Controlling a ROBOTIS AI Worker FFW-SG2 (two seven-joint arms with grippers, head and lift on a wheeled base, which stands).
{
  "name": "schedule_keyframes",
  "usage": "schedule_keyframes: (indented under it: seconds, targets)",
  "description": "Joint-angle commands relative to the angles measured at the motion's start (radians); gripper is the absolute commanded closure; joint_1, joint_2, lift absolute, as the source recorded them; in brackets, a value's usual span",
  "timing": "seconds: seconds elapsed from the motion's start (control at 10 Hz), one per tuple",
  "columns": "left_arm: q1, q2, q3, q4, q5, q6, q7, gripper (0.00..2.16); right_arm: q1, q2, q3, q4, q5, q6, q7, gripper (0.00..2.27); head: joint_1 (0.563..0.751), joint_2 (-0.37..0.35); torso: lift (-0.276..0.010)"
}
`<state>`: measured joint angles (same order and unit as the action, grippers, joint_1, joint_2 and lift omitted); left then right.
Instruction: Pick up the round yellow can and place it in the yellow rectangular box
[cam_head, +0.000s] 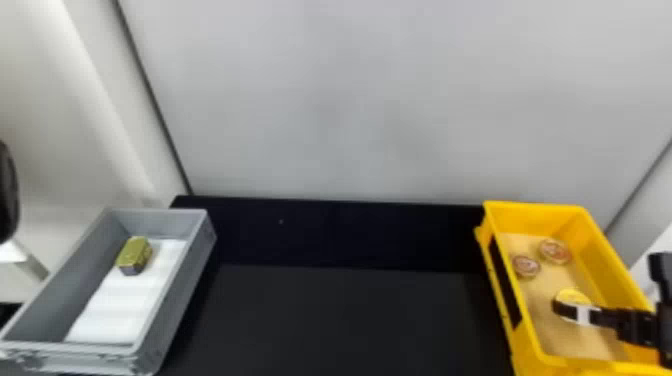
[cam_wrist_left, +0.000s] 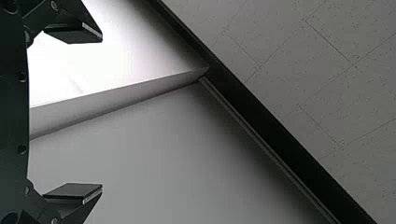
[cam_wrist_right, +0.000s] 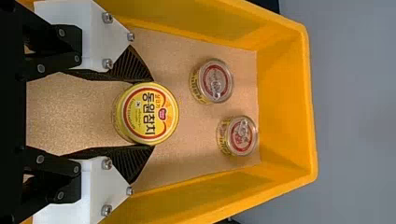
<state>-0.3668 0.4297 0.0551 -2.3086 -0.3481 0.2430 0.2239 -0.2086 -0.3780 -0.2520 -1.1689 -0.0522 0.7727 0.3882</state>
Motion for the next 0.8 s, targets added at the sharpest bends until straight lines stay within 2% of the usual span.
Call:
schedule_keyframes:
  seconds: [0.0,0.5,0.7]
  targets:
    - [-0.003,-0.002,-0.001,0.000,0.000,-0.002,-0.001,0.15,-0.008,-0.004,0.013,0.035,0.000,0.012,0.000,0.62,0.663,0.054,-0.010]
    - [-0.003,-0.003,-0.001,0.000,0.000,-0.005,-0.003,0.14,-0.012,-0.004,0.014,0.040,-0.001,0.018,-0.005,0.57,0.663,0.054,-0.010]
    - [-0.001,-0.003,0.000,0.002,0.000,-0.005,-0.003,0.15,-0.011,-0.004,0.014,0.034,-0.015,0.032,-0.021,0.08,0.663,0.054,-0.010]
